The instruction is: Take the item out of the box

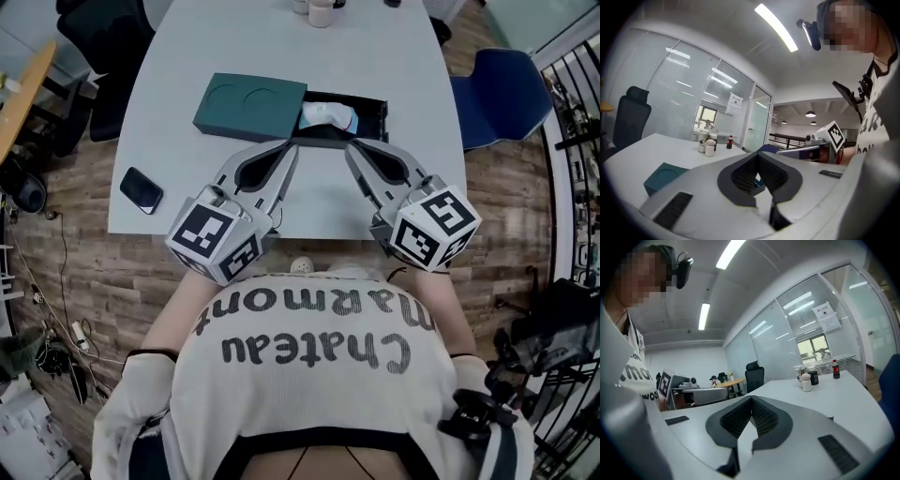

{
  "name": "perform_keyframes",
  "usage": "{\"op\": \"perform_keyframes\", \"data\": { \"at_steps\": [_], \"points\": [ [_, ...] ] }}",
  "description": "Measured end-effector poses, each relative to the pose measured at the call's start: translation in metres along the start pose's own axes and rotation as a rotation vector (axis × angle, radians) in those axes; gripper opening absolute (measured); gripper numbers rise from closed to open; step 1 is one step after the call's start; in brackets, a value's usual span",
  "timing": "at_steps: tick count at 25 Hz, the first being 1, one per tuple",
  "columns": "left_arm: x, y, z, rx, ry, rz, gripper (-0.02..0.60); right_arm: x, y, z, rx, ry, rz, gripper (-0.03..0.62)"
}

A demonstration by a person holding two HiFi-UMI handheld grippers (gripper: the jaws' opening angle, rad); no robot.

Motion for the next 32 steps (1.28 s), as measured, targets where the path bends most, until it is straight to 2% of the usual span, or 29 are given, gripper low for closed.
{"op": "perform_keyframes", "data": {
  "at_steps": [7, 12, 15, 22, 26, 32],
  "points": [
    [0.024, -0.018, -0.024, -0.088, 0.008, -0.047, -0.003, 0.025, -0.005, 0.022, 0.012, 0.042, -0.059, 0.002],
    [0.027, -0.027, -0.051, -0.122, 0.100, -0.071, -0.003, 0.053, -0.019, 0.049, -0.113, 0.063, -0.179, 0.002],
    [0.043, -0.031, -0.060, -0.185, 0.160, -0.063, -0.003, 0.063, -0.023, 0.078, -0.183, 0.104, -0.263, 0.002],
    [0.068, -0.039, -0.067, -0.204, 0.239, -0.046, -0.003, 0.089, -0.038, 0.128, -0.196, 0.164, -0.380, 0.005],
    [0.057, -0.052, -0.072, -0.234, 0.287, -0.065, -0.003, 0.103, -0.057, 0.140, -0.196, 0.155, -0.454, 0.074],
    [0.048, -0.065, -0.073, -0.256, 0.327, -0.095, -0.003, 0.123, -0.085, 0.155, -0.225, 0.124, -0.591, 0.095]
  ]
}}
Point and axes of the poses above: the fingertips, and each gripper's own axes: x forward along the fingers, z to its right, y out of its top, the point moved 8 cm from there along -x, backward along the fingers, and after that the axes turned 4 degrees about -x, right-handed, at the moved point
